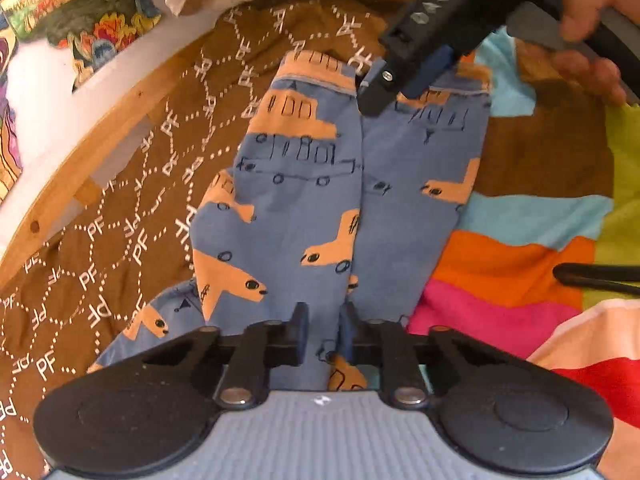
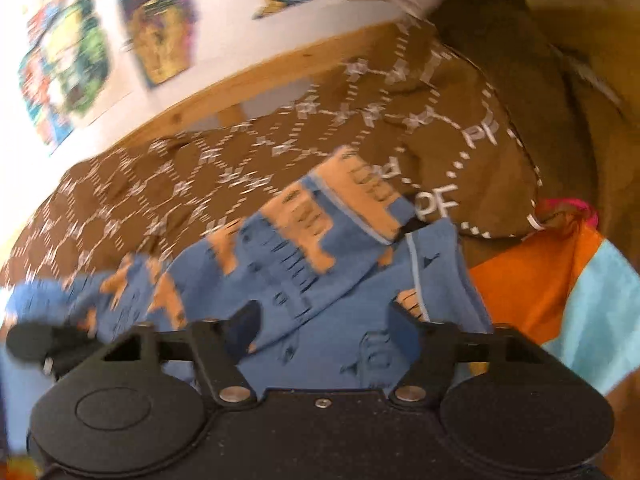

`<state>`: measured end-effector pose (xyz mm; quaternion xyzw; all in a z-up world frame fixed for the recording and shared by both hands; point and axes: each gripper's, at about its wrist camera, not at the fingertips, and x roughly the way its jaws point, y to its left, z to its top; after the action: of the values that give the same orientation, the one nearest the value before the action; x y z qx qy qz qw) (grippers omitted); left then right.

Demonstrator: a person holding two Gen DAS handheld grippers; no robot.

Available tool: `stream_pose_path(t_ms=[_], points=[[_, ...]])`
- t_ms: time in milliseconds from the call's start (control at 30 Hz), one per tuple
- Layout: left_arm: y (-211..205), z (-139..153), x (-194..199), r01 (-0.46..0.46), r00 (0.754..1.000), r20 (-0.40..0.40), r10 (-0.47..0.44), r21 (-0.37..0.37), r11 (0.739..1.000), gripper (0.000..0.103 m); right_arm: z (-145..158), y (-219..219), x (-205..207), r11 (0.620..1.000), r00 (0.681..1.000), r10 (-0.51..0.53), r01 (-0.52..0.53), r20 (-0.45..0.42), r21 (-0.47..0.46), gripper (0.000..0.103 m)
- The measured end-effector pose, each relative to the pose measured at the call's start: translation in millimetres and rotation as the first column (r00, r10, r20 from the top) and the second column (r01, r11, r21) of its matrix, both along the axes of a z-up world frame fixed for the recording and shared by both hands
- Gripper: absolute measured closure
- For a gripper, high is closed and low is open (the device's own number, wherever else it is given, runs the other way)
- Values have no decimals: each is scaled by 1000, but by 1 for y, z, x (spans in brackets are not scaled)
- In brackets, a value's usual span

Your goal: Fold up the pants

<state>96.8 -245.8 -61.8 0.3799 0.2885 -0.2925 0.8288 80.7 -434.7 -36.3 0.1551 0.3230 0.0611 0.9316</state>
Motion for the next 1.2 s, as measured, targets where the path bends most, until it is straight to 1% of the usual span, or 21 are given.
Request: stream_pose_path(t_ms=[33,133,200,233,333,367,400,433,467,500,533,567,633,700,833,900,967,1067,1100,1133,1200], points=[[0,-1,3,-10,1000,-6,10,6,1000,90,-1,-2,8,1000,1000,-18,18,-6,-1,42],[-1,-1,7,-18,1000,-10,19,18,1000,90,-2,-10,27,997,997,-77,77,0,-3,42],[-1,0,8,-14,999,-28,14,12,1000,90,-4,-18,38,991,992,-125,126,-10,45,41],[-1,0,8,-11,999,-35,11,11,1000,87,-5,-21,41,987,990,-142,142,-11,69,41],[-1,1,4,14,999,-32,-13,20,1000,84,-4,-29,48,979,985,-174,173,4,109,43],[-1,0,2,21,999,-29,-20,30,999,84,-2,-31,51,976,983,-185,183,8,116,48],[-2,-1,1,29,999,-25,-28,43,999,91,-1,-33,53,973,980,-197,195,5,123,51],[-2,-2,1,28,999,-21,-27,50,998,99,-2,-35,55,970,978,-208,206,0,128,64],[-3,-3,1,22,1000,-19,-21,55,998,100,-2,-38,56,967,976,-219,218,-5,135,75],[-2,-3,1,9,1000,-20,-8,52,999,102,-3,-40,59,961,972,-235,235,-15,143,80],[-1,-2,3,-2,1000,-24,3,41,999,102,-4,-43,58,958,970,-241,242,-22,154,88],[1,0,4,-14,1000,-27,15,25,1000,102,-5,-46,58,955,970,-243,244,-25,169,91],[6,7,5,-28,999,-31,27,-8,1000,102,-3,-49,52,949,968,-250,248,-15,197,95],[11,14,6,-28,999,-38,27,-37,999,102,4,-49,42,943,965,-264,256,8,213,96],[24,31,9,-20,994,-109,7,-121,992,102,26,-51,6,943,960,-278,266,31,202,97],[28,35,7,2,992,-128,-19,-135,991,102,36,-54,-18,935,954,-299,289,20,205,97],[29,34,5,23,990,-137,-41,-131,991,102,40,-56,-42,930,949,-316,312,-11,193,97],[27,25,3,65,985,-150,-82,-117,991,102,30,-58,-63,927,937,-341,349,-81,135,97],[27,22,3,78,982,-159,-97,-117,990,101,23,-58,-66,924,931,-349,360,-105,126,97],[26,20,4,83,981,-163,-101,-118,990,97,15,-59,-68,919,925,-359,374,-127,127,97],[25,19,4,91,981,-159,-109,-113,989,95,4,-57,-70,914,919,-364,384,-152,129,95]])
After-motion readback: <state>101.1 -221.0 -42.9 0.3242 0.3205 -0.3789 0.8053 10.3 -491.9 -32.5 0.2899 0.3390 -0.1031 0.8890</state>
